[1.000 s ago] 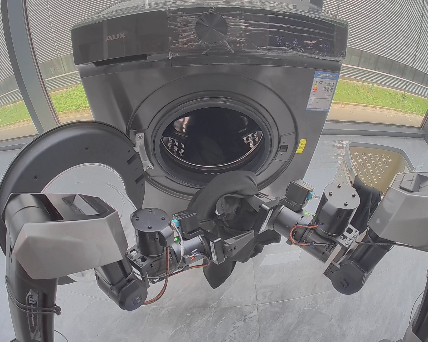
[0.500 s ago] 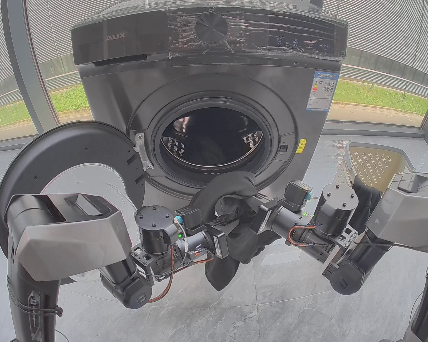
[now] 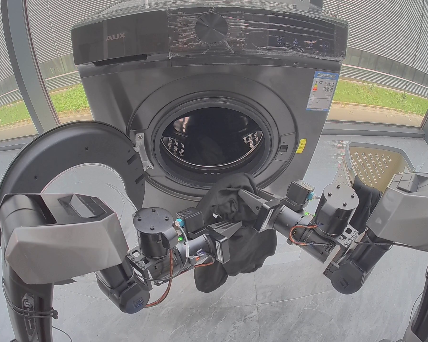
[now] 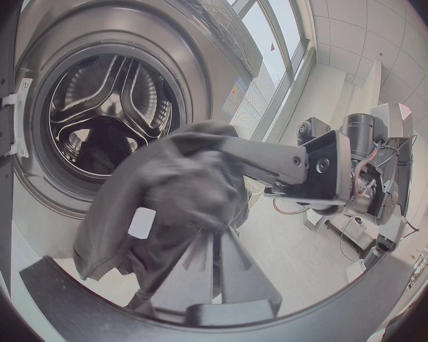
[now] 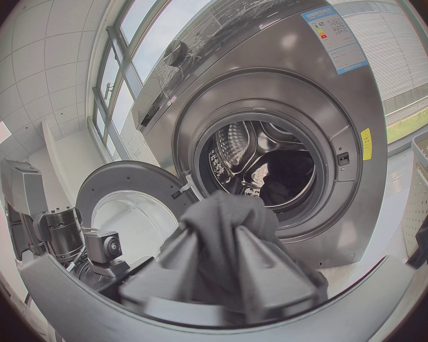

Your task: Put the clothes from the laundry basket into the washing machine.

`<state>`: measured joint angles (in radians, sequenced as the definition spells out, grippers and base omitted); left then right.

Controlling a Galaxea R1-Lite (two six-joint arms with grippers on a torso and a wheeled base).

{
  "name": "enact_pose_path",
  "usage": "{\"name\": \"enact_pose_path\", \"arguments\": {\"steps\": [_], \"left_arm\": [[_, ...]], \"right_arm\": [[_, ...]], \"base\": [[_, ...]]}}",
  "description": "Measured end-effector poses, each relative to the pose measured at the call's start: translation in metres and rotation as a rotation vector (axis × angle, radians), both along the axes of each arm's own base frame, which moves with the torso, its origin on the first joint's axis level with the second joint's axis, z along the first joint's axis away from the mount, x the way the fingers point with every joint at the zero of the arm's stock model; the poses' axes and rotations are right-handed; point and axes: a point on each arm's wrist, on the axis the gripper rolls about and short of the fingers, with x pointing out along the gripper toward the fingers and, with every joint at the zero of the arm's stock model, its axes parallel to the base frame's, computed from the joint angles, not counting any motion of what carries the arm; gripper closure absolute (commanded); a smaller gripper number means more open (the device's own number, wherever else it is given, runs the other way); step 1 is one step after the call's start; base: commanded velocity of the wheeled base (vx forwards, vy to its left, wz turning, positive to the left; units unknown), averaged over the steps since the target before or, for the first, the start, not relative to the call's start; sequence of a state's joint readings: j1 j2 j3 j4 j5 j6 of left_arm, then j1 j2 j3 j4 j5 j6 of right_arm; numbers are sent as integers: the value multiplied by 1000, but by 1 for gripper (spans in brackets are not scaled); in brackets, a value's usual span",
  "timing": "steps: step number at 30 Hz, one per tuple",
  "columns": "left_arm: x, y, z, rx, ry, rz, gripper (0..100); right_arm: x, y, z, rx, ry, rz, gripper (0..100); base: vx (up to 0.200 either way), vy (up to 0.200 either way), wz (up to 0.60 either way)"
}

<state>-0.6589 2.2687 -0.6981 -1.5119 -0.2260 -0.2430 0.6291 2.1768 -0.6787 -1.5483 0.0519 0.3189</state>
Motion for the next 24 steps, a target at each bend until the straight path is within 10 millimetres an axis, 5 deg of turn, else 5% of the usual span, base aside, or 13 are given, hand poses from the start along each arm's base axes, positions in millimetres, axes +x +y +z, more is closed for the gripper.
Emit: {"name": "enact_pose_path", "arguments": {"steps": [16,24], "left_arm": [[14,7,42,-89,-115,106,100],[27,11,66,-144,-194,180,100]], "right_arm": [[15,-25,0,-51,-35,-111,0],[15,-41,-18,-136,3,-146,0]], "base": [[0,0,0],[0,0,0]]}}
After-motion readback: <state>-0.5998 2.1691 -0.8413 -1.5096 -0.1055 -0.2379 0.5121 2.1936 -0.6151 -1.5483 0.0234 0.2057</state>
